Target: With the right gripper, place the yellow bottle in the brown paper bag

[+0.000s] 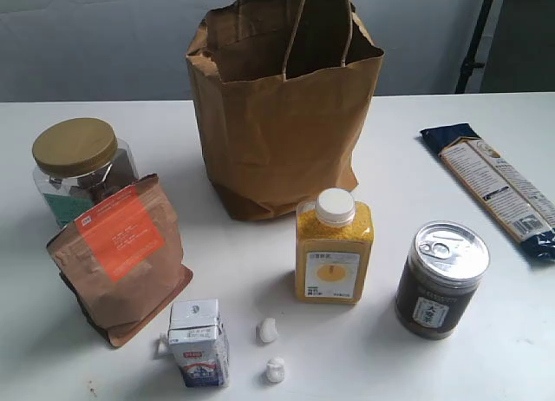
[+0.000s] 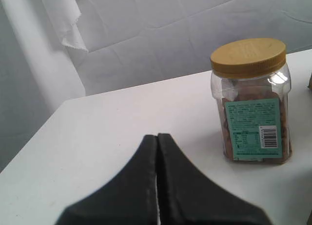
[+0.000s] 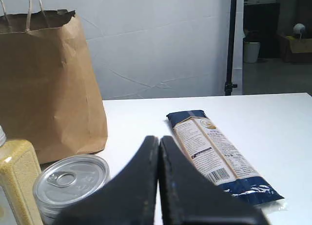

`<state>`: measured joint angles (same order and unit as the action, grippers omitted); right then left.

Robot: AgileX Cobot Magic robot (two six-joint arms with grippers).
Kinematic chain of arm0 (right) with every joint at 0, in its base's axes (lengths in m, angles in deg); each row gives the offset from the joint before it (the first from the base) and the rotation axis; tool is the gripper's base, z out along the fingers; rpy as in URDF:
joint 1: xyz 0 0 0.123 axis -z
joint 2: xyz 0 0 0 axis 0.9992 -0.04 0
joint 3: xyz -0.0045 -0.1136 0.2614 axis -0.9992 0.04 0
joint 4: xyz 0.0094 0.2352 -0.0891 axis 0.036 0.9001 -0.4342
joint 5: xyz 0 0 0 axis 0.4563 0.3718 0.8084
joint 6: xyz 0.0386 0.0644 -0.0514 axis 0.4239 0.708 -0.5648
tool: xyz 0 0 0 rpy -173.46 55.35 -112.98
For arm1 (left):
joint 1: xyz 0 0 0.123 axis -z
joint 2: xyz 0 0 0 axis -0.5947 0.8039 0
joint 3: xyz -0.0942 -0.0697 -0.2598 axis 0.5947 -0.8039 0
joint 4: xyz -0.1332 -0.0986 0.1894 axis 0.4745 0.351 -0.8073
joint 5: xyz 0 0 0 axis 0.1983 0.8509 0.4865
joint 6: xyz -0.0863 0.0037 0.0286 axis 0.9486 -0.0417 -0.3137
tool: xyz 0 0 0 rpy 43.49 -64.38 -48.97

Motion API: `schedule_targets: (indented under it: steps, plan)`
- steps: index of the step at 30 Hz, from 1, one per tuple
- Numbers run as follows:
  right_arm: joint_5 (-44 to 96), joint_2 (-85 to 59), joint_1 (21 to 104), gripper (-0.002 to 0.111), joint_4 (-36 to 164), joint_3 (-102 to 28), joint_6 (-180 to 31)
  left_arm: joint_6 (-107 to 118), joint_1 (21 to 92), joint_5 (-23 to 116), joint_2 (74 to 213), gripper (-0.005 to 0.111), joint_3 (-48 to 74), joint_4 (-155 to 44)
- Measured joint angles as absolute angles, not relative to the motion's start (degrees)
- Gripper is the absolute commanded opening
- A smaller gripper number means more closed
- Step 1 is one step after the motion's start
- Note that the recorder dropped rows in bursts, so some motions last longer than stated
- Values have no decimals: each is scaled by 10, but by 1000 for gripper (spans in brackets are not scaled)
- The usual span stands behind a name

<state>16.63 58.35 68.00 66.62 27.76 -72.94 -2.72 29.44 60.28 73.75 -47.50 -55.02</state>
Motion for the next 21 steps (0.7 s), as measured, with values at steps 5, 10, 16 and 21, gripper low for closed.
schedule_targets:
  steps: [5, 10, 16, 21]
  plan:
    - [166, 583, 680, 0, 666, 278, -729, -27, 294, 603, 738, 0, -475, -550]
    - [170, 583, 680, 0, 666, 278, -729, -27, 294, 603, 738, 0, -475, -550]
    - [183, 583, 680, 0, 666, 275, -668, -27, 294, 603, 738, 0, -475, -550]
    - [181, 532, 680, 0, 660, 216, -577, -27, 294, 603, 738, 0, -475, -550]
